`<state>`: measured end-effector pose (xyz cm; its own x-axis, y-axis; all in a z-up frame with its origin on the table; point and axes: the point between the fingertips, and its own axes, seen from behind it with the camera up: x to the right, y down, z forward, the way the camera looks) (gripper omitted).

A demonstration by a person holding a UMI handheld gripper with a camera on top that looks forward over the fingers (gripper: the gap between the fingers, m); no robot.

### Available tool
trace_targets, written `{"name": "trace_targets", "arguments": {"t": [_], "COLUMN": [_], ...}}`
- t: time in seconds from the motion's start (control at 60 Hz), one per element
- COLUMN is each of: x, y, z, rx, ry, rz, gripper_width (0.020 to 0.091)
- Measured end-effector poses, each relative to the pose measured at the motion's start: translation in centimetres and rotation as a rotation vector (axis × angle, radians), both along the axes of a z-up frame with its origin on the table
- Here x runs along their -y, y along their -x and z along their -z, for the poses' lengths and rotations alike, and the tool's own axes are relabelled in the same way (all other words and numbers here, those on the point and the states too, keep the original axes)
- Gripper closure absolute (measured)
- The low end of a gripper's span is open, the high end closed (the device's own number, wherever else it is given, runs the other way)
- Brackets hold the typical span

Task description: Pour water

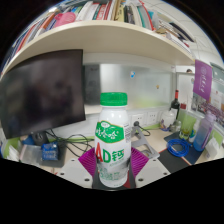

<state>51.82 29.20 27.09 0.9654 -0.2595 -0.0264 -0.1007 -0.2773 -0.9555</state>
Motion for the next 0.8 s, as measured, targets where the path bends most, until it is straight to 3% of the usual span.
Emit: {"name": "trace_targets", "arguments": {"t": [0.1, 0.25, 0.533, 0.7, 0.8], "x": [-0.5, -1.3, -4.6, -4.2, -3.1], "y": [-2.1, -5.5, -8.0, -7.4, -7.4], "z": [3.0, 7.0, 11.0, 11.3, 14.1], "rx": [0.04, 0.006, 0.011, 0.048, 0.018], "ry": [0.015, 0.002, 0.015, -0.018, 0.082], "rz": [-0.034, -0.015, -0.022, -0.047, -0.039], "gripper_width": [0.0669, 0.0669, 0.0637, 0.0543, 0.0364]}}
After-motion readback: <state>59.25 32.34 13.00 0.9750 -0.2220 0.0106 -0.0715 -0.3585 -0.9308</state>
